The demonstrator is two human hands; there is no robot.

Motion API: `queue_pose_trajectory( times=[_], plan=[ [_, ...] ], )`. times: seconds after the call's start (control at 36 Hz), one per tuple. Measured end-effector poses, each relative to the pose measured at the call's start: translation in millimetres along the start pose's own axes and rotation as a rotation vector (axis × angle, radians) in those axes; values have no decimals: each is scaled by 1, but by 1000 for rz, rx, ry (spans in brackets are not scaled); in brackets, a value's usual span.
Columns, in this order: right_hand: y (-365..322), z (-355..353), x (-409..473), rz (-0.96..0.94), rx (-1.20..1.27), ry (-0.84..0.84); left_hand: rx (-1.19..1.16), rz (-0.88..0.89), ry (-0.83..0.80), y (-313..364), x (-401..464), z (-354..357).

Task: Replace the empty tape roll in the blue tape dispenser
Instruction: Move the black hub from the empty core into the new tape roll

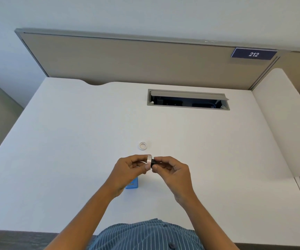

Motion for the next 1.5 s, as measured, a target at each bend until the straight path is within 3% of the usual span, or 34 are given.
queue_pose_trajectory(
  times=[0.44, 1.5],
  plan=[
    [-8, -2, 0, -92, -96, -16, -9, 52, 2, 3, -4, 6],
    [-4, 0, 2, 31, 22, -17, -29, 60, 13, 1, -2, 13]
  ],
)
Point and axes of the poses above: each hand's wrist, its own x-axis towards the middle knuckle, its own z-axis out of the palm, y = z × x, the point moved 7 cm from there along x, towards the middle knuckle, and after that the axes turned 7 degrees about -x, right-handed, at the moved point
